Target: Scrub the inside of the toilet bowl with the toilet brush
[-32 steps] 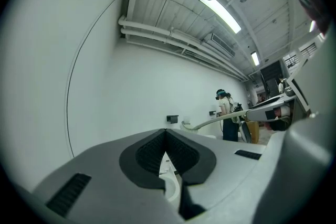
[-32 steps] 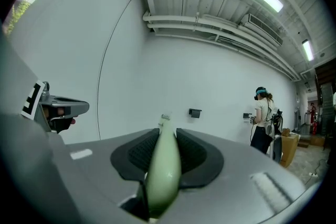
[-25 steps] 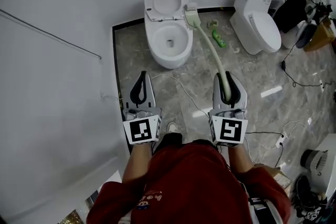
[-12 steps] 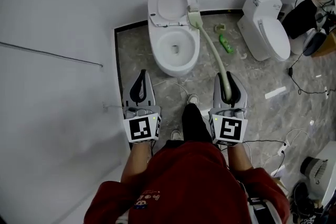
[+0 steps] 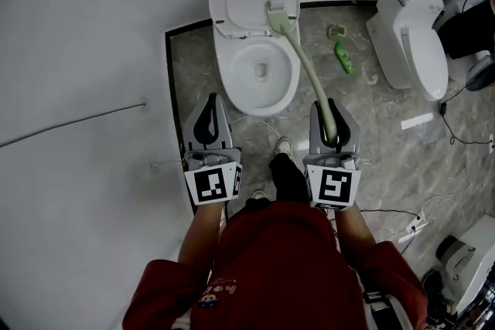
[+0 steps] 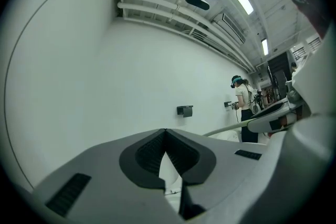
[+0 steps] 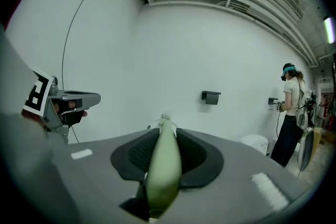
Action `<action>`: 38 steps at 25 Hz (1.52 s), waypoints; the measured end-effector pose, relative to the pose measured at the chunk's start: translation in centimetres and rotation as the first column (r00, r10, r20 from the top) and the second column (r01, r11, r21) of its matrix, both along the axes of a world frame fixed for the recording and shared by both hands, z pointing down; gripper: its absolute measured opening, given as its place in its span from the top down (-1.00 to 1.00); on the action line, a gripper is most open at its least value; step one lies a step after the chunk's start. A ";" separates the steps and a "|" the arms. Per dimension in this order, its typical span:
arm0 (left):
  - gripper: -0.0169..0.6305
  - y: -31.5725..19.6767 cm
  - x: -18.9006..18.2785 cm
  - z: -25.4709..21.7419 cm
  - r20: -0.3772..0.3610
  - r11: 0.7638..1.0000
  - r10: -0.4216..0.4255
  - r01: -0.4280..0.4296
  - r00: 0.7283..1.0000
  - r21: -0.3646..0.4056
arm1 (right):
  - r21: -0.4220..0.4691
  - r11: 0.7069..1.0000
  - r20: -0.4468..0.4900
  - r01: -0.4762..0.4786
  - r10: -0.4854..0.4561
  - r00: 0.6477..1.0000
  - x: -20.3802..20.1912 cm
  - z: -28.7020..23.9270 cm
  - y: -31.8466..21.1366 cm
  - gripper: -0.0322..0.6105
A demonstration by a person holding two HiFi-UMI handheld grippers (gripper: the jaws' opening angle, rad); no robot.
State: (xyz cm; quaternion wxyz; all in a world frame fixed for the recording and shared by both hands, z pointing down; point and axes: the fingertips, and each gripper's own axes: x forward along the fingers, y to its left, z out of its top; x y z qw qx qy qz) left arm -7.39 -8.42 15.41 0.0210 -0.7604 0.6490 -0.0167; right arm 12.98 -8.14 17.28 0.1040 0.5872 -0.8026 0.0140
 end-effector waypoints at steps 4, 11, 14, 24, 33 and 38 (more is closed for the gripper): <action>0.93 -3.7 1.0 2.3 0.025 1.000 0.002 -0.002 1.000 -0.003 | -0.076 0.997 0.014 0.030 -0.029 0.999 0.3 3.8 -4.1 0.55; 0.93 -6.9 1.0 8.7 0.040 0.994 -0.014 0.018 0.999 -0.104 | -0.202 0.977 -0.013 0.071 -0.075 0.997 -0.3 11.7 -7.7 0.55; 0.93 -8.1 0.8 12.5 0.040 0.991 0.023 -0.017 0.999 -0.135 | -0.262 0.963 -0.035 0.060 -0.071 0.997 -1.0 15.9 -8.2 0.55; 0.93 -9.4 -0.7 29.3 -0.027 0.956 0.127 -0.130 0.992 -0.265 | -0.473 0.881 -0.152 0.010 -0.092 0.984 -5.1 36.0 -6.7 0.55; 0.93 -7.8 -2.8 40.7 -0.072 0.908 0.128 -0.146 0.989 -0.392 | -0.629 0.777 -0.192 -0.028 -0.120 0.974 -9.3 47.4 -2.4 0.56; 0.93 -7.6 -3.5 42.1 -0.074 0.895 0.133 -0.152 0.988 -0.420 | -0.649 0.760 -0.148 -0.024 -0.096 0.984 -11.1 47.5 -2.6 0.56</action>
